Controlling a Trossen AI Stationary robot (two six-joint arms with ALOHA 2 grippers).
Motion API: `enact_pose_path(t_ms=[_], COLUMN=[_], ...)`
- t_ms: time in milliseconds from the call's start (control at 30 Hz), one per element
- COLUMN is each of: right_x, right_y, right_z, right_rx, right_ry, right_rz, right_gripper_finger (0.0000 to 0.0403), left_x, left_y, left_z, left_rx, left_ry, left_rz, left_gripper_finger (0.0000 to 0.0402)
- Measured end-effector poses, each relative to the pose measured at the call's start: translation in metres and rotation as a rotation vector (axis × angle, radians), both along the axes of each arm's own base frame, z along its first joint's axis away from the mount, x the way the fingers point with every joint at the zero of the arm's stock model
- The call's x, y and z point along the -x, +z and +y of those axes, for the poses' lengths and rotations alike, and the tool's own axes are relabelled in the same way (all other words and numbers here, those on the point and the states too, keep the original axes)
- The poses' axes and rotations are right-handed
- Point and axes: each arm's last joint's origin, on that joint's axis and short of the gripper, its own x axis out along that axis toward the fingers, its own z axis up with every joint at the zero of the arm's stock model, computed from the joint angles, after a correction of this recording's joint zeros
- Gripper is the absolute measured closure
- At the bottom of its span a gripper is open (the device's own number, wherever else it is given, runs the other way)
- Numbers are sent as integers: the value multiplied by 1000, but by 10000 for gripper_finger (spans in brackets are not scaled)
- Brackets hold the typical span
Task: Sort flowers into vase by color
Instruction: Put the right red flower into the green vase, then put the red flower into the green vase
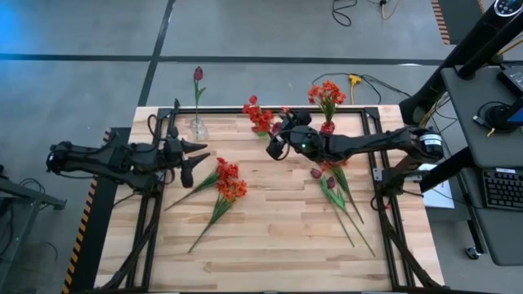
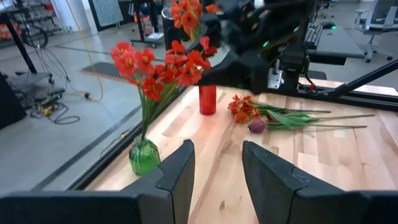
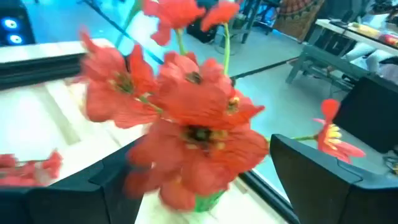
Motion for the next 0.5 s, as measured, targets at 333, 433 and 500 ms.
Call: enact_pose_path(t_ms=[333, 433, 500], right_x=[37, 51, 60], right_y=[22, 28, 31], right_z=[41, 52, 59], right_rx=[-101, -132, -148], right_ry=[69, 87, 101], right_rz=[102, 135, 152], right_gripper_finger=[83, 85, 85], left_x=[-17, -22, -26], left_y=[-18, -27, -33], left_z=[-7, -12, -17], left_rx=[172, 232, 264], left_ry=[-15, -7, -13], left_rz=[98, 156, 191], left_gripper_finger=[283, 283, 283])
